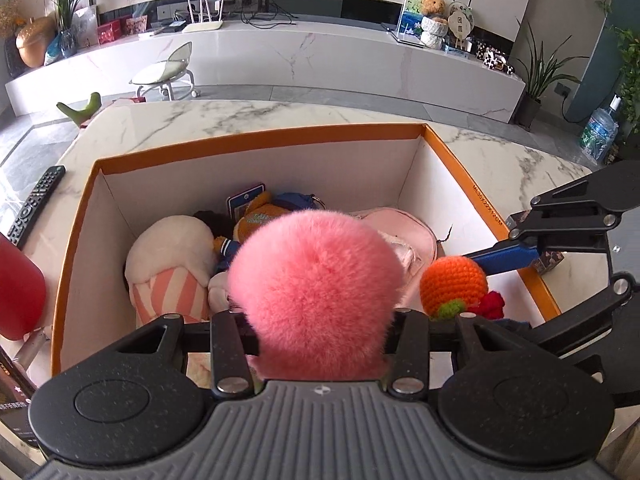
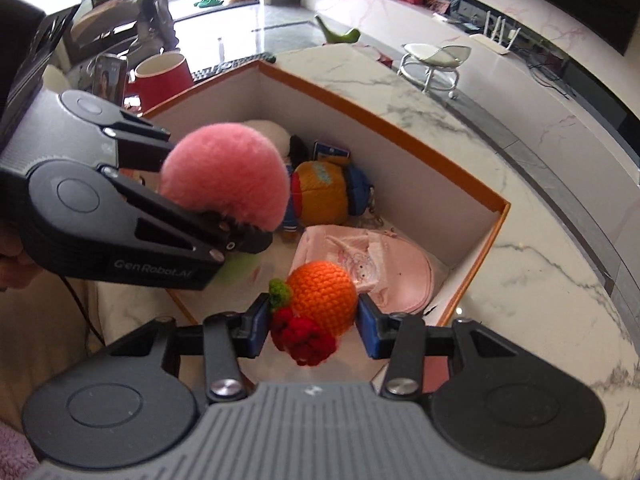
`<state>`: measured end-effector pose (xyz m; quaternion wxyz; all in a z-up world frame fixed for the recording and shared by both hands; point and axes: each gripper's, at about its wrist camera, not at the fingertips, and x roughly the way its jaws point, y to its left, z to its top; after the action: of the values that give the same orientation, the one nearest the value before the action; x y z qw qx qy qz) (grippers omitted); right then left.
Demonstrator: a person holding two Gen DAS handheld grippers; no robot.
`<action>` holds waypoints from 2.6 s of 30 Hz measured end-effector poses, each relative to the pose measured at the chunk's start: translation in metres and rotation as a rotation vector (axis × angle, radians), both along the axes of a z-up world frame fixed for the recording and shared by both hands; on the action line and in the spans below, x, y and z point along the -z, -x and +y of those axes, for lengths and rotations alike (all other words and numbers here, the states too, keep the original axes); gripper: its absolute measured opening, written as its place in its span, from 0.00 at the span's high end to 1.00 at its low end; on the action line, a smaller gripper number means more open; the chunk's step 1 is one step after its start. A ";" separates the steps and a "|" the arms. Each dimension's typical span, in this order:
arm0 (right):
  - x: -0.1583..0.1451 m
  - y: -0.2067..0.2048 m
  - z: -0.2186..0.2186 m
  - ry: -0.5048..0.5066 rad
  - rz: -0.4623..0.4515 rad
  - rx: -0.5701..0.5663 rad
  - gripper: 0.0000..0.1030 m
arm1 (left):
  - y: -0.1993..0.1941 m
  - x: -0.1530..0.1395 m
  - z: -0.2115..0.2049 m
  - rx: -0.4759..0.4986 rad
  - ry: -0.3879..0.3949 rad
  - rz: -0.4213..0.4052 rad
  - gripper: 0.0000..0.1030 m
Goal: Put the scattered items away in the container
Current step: 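Carry the pink ball and crocheted orange over the cardboard box with both tools, then lower both items into the box and open both tools, then lift both tools out of the box and move toward the pink wallet and card box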
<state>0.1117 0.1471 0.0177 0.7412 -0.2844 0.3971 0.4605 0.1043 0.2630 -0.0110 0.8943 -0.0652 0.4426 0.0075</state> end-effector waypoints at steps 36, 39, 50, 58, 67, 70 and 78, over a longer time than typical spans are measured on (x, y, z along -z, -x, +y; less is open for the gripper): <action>0.025 -0.036 0.031 0.139 0.208 -0.035 0.46 | -0.009 0.019 0.017 -0.016 0.146 0.126 0.40; 0.022 -0.034 0.029 0.137 0.188 -0.037 0.41 | -0.009 0.018 0.018 -0.018 0.156 0.120 0.37; 0.019 -0.034 0.023 0.122 0.168 -0.016 0.36 | -0.006 0.013 0.016 -0.032 0.151 0.090 0.21; 0.016 -0.030 0.022 0.099 0.162 -0.013 0.36 | -0.002 0.007 0.016 -0.045 0.153 0.067 0.17; 0.004 -0.021 0.015 0.069 0.137 -0.007 0.36 | 0.006 -0.009 0.009 -0.047 0.129 0.029 0.17; -0.003 -0.017 0.010 0.052 0.117 0.002 0.36 | 0.010 -0.017 0.005 -0.045 0.121 0.010 0.17; -0.024 -0.005 -0.011 -0.018 0.047 0.045 0.35 | 0.020 -0.038 -0.013 -0.022 0.096 -0.045 0.17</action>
<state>0.1168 0.1356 0.0421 0.7444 -0.2578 0.4163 0.4539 0.0839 0.2498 0.0274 0.8997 -0.1130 0.4215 -0.0052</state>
